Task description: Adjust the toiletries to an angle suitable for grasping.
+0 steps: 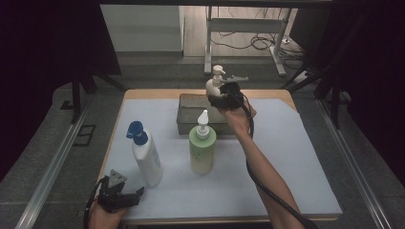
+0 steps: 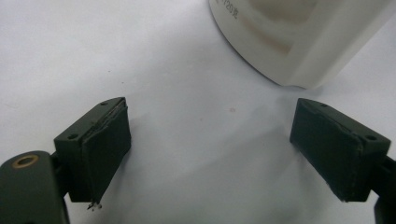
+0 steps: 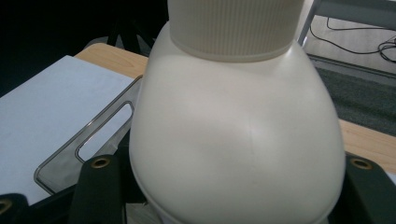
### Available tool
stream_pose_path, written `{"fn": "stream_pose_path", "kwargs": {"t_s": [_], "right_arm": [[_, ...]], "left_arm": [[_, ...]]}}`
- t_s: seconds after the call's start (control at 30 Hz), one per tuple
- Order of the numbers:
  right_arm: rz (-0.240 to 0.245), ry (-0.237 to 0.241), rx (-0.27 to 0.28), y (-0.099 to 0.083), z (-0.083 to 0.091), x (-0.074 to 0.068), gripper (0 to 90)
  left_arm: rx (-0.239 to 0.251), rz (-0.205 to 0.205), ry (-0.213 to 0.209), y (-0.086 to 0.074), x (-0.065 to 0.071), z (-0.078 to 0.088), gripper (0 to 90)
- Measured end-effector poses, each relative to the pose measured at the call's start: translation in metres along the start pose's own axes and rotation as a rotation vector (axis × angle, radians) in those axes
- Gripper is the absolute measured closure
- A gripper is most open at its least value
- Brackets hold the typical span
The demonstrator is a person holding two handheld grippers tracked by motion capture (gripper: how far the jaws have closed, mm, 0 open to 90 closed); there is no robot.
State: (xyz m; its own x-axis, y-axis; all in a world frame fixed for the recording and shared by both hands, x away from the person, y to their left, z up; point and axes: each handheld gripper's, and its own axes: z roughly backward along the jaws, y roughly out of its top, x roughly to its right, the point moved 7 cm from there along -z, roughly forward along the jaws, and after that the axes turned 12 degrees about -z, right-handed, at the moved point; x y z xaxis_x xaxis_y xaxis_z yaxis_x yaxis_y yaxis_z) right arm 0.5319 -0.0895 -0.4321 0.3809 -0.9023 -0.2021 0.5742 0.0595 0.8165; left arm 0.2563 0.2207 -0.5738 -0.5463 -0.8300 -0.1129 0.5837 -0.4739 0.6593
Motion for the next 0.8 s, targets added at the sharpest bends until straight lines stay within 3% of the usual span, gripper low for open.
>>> {"fn": "stream_pose_path", "kwargs": {"t_s": [0.47, 0.8], "right_arm": [[0.011, -0.009, -0.008, -0.016, -0.007, 0.002, 36.5], [0.032, 0.013, -0.018, -0.023, -0.003, 0.006, 35.5]], "left_arm": [[0.000, -0.001, 0.000, 0.000, 0.000, 0.000, 12.0], [-0.001, -0.001, 0.001, 0.000, 0.000, 0.000, 12.0]]}}
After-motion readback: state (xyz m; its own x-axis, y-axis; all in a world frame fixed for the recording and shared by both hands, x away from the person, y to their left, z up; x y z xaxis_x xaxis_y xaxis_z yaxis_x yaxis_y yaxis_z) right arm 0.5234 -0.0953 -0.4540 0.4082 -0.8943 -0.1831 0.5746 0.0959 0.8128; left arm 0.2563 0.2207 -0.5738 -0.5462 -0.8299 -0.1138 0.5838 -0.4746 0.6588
